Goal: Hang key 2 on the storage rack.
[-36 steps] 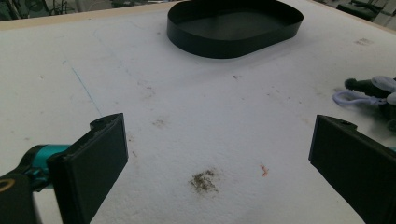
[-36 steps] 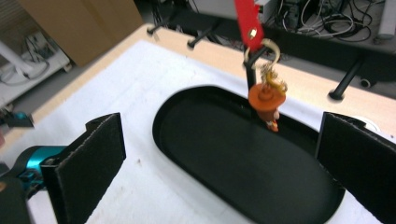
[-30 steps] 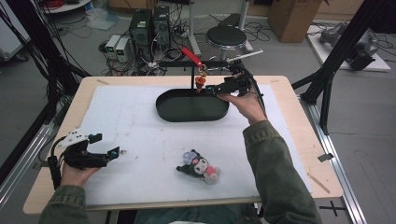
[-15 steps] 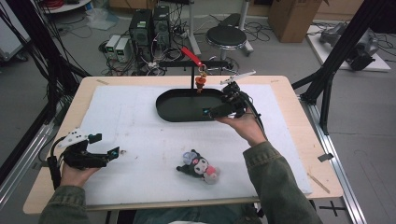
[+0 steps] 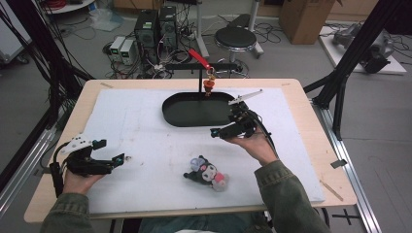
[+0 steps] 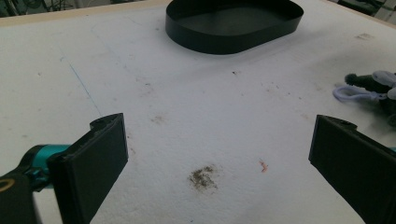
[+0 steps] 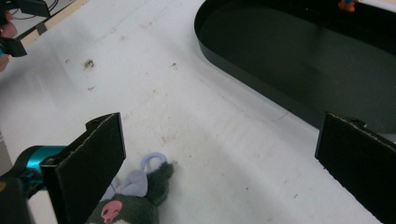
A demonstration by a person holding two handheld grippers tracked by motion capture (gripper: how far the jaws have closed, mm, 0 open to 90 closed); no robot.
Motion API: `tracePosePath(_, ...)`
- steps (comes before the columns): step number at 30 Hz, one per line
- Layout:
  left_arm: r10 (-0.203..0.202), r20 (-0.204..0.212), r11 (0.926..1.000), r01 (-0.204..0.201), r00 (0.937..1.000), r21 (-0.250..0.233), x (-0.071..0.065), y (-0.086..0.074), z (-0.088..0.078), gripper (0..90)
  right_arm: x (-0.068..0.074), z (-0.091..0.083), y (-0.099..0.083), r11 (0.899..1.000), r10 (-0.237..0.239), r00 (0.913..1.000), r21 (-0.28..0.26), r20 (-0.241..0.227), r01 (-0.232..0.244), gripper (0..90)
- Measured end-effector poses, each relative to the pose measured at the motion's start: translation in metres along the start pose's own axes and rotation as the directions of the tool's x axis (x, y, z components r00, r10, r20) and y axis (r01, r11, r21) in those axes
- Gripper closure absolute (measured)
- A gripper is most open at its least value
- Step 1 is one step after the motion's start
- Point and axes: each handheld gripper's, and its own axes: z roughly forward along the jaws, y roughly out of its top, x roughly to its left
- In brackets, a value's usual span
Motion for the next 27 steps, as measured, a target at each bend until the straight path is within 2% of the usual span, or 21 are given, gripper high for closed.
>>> tracePosePath(5, -0.003, -0.005, 1.0, 0.003, 1.0, -0.005, 0.0, 0.0, -0.001, 4.9, 0.001, 0.003, -0.012, 1.0, 0.022, 0.9996, 0.011, -0.016, -0.022, 0.8)
tracePosePath(12, 0.0, -0.007, 1.0, 0.0, 1.0, -0.001, 0.001, 0.0, -0.001, 4.9, 0.004, 0.006, -0.023, 0.999, 0.025, 0.9995, 0.022, -0.021, -0.025, 0.8)
tracePosePath(17, -0.003, -0.007, 1.0, 0.003, 1.0, -0.005, 0.0, 0.0, -0.001, 4.9, 0.01, 0.017, -0.036, 0.997, 0.031, 0.9981, 0.072, -0.053, -0.027, 0.8)
tracePosePath(21, -0.001, -0.006, 1.0, 0.001, 1.0, -0.002, 0.0, 0.0, -0.001, 4.9, 0.017, 0.021, -0.044, 0.996, 0.014, 0.998, 0.091, -0.061, -0.008, 0.8)
tracePosePath(24, -0.003, -0.008, 1.0, 0.003, 1.0, -0.002, 0.0, 0.0, -0.001, 4.9, 0.022, 0.023, -0.05, 0.995, 0.02, 0.9953, 0.096, -0.095, -0.011, 0.8)
tracePosePath(27, -0.001, -0.011, 1.0, 0.001, 0.9999, 0.006, 0.0, -0.001, -0.001, 4.9, 0.026, 0.026, -0.056, 0.994, 0.029, 0.9936, 0.11, -0.109, -0.016, 0.8)
